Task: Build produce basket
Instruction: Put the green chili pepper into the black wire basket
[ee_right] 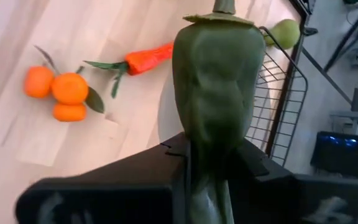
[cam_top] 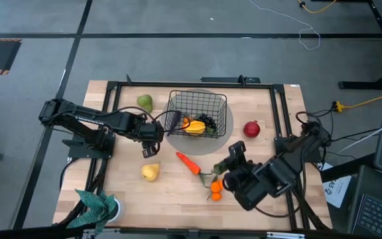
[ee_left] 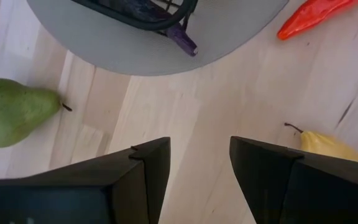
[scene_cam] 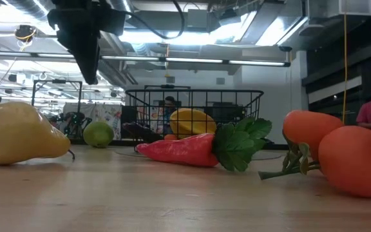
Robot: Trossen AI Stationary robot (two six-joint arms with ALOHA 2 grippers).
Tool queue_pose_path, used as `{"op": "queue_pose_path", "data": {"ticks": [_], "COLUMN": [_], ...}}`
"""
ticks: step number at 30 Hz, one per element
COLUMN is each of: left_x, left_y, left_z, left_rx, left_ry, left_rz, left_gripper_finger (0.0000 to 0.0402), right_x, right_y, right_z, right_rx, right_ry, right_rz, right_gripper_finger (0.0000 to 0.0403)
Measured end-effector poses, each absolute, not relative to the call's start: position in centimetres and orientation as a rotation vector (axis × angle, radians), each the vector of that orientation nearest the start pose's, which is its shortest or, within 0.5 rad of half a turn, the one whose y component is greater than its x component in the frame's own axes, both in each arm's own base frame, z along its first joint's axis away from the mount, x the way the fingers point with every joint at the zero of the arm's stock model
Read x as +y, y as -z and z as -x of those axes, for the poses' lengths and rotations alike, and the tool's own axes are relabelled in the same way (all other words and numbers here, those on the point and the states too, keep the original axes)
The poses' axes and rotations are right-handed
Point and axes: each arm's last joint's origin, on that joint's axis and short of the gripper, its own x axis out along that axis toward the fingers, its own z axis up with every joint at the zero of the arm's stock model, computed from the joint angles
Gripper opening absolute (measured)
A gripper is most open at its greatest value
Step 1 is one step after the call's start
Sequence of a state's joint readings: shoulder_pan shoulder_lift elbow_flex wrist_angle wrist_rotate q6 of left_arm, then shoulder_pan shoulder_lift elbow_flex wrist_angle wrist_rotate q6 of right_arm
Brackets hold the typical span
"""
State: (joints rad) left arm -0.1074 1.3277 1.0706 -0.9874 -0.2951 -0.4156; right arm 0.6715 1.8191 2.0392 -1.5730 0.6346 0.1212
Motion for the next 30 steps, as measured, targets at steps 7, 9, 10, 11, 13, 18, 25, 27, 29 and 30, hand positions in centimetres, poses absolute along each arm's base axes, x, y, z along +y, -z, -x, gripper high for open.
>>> {"op": "queue_pose_path", "data": {"ticks": [7, 9, 10, 11, 13, 18, 25, 27, 29, 30], "left_x": [-1.7, -1.7, -1.7, -1.7, -1.7, -1.7, -1.7, -1.7, -1.7, -1.7], "left_y": [-26.5, -26.5, -26.5, -26.5, -26.5, -26.5, -26.5, -26.5, -26.5, -26.5], "left_z": [-23.9, -23.9, -23.9, -23.9, -23.9, -23.9, -23.9, -23.9, -23.9, -23.9], "left_rx": [1.16, 1.165, 1.167, 1.17, 1.174, 1.174, 1.174, 1.174, 1.174, 1.173], "left_ry": [-0.399, -0.384, -0.376, -0.368, -0.356, -0.354, -0.354, -0.355, -0.355, -0.355], "left_rz": [0.096, 0.074, 0.062, 0.05, 0.032, 0.03, 0.03, 0.03, 0.031, 0.031], "left_gripper_finger": [0.0154, 0.0154, 0.0154, 0.0154, 0.0154, 0.0154, 0.0154, 0.0154, 0.0154, 0.0154], "right_x": [17.7, 17.4, 17.2, 16.9, 16.5, 15.5, 14.0, 13.4, 12.7, 12.4], "right_y": [-38.3, -38.3, -38.4, -38.4, -38.4, -38.5, -38.5, -38.5, -38.5, -38.5], "right_z": [-28.0, -28.1, -28.2, -28.3, -28.6, -29.1, -29.8, -30.1, -30.4, -30.5], "right_rx": [1.086, 1.089, 1.087, 1.086, 1.088, 1.102, 1.128, 1.139, 1.149, 1.155], "right_ry": [0.06, 0.065, 0.074, 0.085, 0.101, 0.12, 0.141, 0.153, 0.163, 0.168], "right_rz": [0.724, 0.733, 0.741, 0.746, 0.748, 0.748, 0.747, 0.733, 0.734, 0.736], "right_gripper_finger": [0.0048, 0.0048, 0.0048, 0.0048, 0.0048, 0.0048, 0.0047, 0.0047, 0.0047, 0.0047]}}
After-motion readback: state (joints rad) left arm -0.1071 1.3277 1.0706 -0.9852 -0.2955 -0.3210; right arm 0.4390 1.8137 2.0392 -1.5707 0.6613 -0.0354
